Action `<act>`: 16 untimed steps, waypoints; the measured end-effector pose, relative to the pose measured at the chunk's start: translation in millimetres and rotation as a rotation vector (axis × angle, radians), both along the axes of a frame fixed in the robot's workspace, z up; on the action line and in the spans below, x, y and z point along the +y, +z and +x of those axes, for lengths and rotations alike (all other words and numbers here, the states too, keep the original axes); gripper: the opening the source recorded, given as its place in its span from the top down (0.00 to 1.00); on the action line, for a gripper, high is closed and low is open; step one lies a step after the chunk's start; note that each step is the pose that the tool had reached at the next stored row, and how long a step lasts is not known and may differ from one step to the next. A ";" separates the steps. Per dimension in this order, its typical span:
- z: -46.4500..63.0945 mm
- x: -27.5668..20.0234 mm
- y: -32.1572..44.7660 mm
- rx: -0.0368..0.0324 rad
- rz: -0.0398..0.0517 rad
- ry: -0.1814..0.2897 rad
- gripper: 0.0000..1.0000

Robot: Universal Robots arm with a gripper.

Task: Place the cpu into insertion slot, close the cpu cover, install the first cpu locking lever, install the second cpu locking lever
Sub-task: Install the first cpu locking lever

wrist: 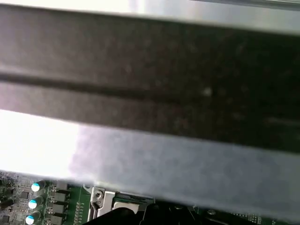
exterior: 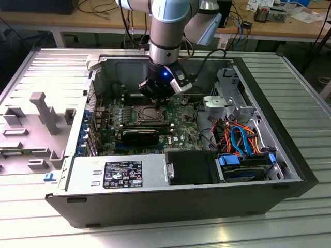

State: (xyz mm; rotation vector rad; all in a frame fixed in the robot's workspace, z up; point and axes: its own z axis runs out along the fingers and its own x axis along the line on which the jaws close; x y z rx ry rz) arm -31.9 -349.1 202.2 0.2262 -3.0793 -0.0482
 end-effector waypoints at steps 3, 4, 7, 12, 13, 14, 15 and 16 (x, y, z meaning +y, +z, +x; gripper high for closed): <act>3.3 1.7 -1.5 0.0002 -0.0012 0.000 0.89; 3.5 2.6 -1.8 0.0003 -0.0016 0.000 0.89; 3.3 2.8 -1.5 0.0009 -0.0023 0.001 0.89; 2.8 3.6 14.6 -0.0047 -0.0003 0.000 0.89; 0.5 3.6 16.7 -0.0081 -0.0005 0.001 0.89; -2.2 3.6 17.7 -0.0116 -0.0002 0.000 0.89; -4.3 3.6 18.4 -0.0142 -0.0002 0.000 0.89; -8.0 3.6 18.8 -0.0183 0.0000 0.001 0.89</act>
